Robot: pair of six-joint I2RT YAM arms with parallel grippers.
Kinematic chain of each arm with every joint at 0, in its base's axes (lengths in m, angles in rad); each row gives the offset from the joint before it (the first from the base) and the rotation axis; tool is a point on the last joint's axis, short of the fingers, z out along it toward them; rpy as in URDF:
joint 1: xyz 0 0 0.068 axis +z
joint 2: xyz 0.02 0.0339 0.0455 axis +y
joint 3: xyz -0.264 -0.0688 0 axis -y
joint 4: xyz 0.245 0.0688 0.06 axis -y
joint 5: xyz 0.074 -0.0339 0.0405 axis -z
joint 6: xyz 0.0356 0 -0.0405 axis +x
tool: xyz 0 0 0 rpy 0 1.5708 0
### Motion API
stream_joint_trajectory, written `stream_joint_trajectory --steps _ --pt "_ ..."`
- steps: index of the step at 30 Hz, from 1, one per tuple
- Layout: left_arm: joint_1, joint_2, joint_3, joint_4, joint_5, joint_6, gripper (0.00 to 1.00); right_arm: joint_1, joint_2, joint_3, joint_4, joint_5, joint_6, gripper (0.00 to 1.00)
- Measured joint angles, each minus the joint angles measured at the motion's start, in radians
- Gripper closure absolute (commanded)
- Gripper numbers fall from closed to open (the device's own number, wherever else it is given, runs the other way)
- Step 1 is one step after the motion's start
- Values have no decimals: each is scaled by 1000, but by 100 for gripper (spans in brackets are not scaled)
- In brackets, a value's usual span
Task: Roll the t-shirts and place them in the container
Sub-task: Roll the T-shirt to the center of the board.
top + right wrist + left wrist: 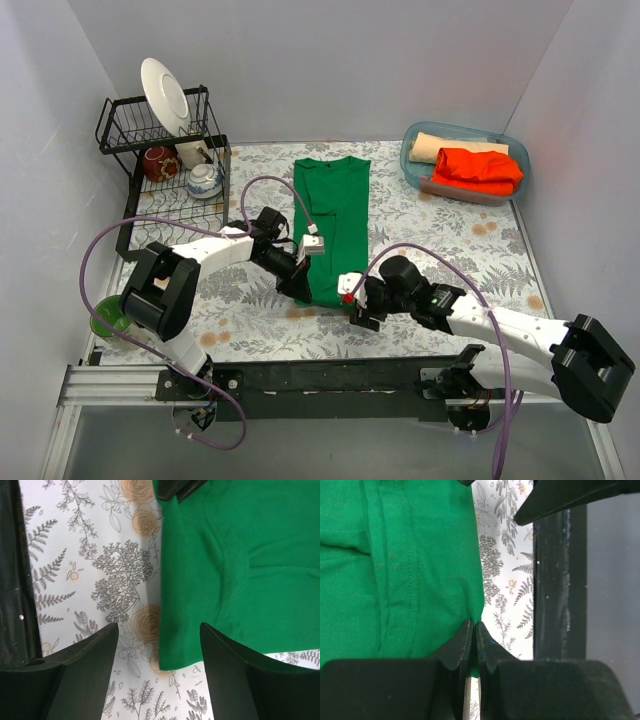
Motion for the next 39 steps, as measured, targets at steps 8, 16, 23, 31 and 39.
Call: stream_joint_trajectory --steps 8,16,23,31,39 --pt "45 38 19 -54 75 -29 100 37 60 -27 122 78 18 25" --pt "66 61 40 -81 124 -46 100 65 148 -60 241 141 11 30" --pt "76 61 42 -119 128 -6 73 67 231 -59 339 245 -37 94" --pt "80 -132 -131 39 27 -16 37 66 238 -25 266 233 -56 99" --pt "8 -389 -328 311 -148 -38 32 52 230 -4 184 158 -4 99"
